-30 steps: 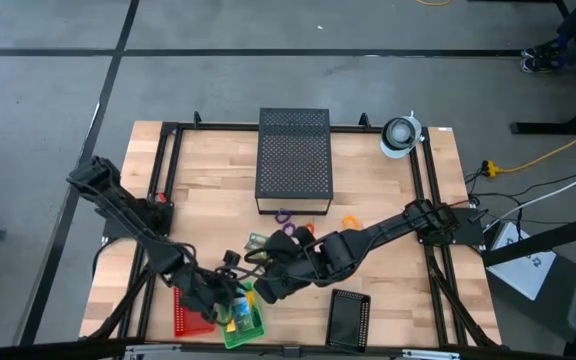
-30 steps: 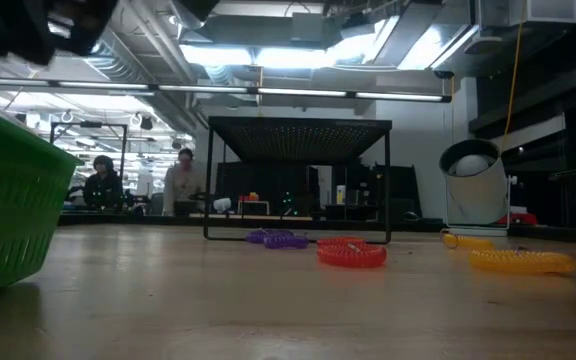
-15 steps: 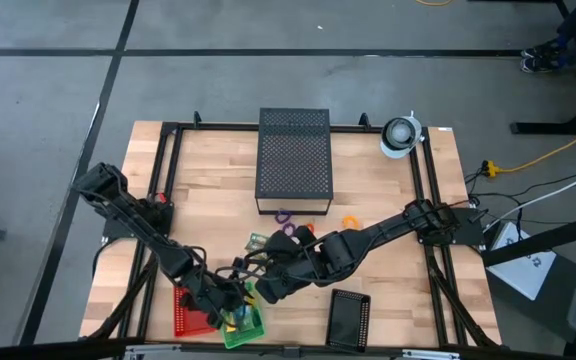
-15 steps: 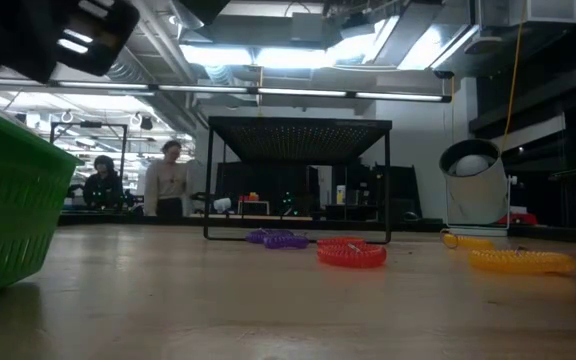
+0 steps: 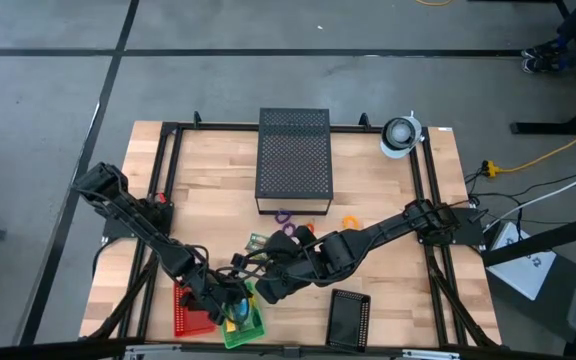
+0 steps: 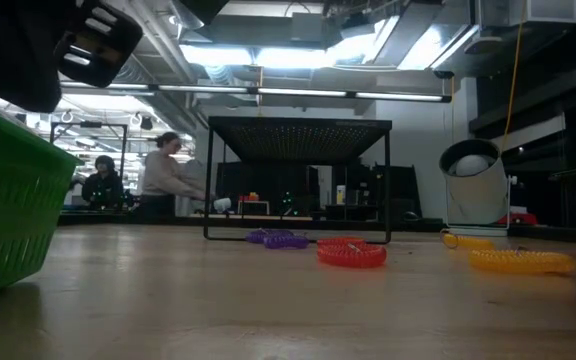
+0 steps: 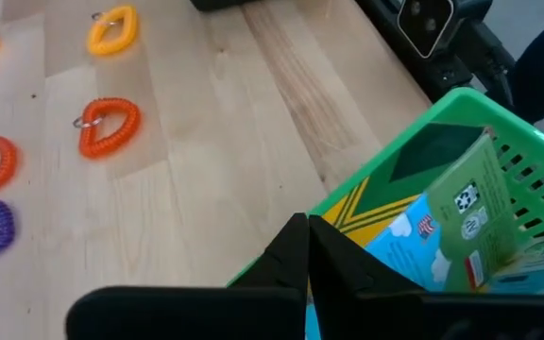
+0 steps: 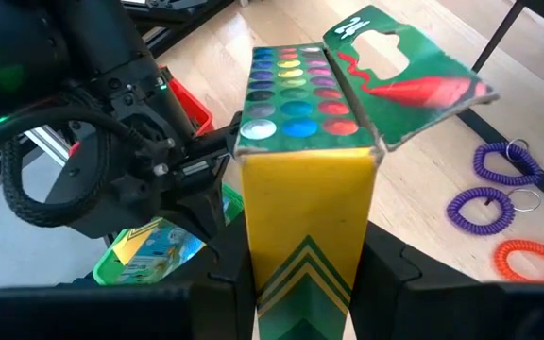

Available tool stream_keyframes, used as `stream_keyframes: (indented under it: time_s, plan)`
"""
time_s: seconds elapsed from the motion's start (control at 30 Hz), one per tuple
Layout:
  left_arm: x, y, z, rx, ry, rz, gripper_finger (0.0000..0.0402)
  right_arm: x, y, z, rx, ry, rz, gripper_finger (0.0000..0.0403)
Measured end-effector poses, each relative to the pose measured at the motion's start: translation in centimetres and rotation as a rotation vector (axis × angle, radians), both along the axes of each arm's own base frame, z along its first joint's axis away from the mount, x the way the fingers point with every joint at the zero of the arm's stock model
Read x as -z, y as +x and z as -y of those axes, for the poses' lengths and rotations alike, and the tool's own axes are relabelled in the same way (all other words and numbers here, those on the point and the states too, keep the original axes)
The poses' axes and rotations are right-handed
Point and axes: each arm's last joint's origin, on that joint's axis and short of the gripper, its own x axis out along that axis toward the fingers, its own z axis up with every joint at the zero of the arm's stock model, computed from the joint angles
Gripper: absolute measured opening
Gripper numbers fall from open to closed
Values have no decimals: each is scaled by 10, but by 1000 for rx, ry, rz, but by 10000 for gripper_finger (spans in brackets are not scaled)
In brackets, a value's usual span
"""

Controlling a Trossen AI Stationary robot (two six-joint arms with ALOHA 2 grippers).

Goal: Pick & Place Office Desk Supplies
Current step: Put the crayon box into the green bin

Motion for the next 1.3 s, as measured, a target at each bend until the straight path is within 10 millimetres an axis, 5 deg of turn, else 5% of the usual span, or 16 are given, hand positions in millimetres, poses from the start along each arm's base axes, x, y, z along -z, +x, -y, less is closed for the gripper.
stream_keyframes:
  time_s: [0.6, 0.97, 1.3]
  plan:
    - [3, -4, 1, 40, -61, -92, 1, 0, 0, -1, -15, 26, -6, 113]
    - [-1, -22, 18, 123, -144, -148, 2, 0, 0, -1, -29, 43, -17, 113]
    - [-12, -35, 11, 86, -94, -158, 3, 0, 0, -1, -27, 40, -16, 113]
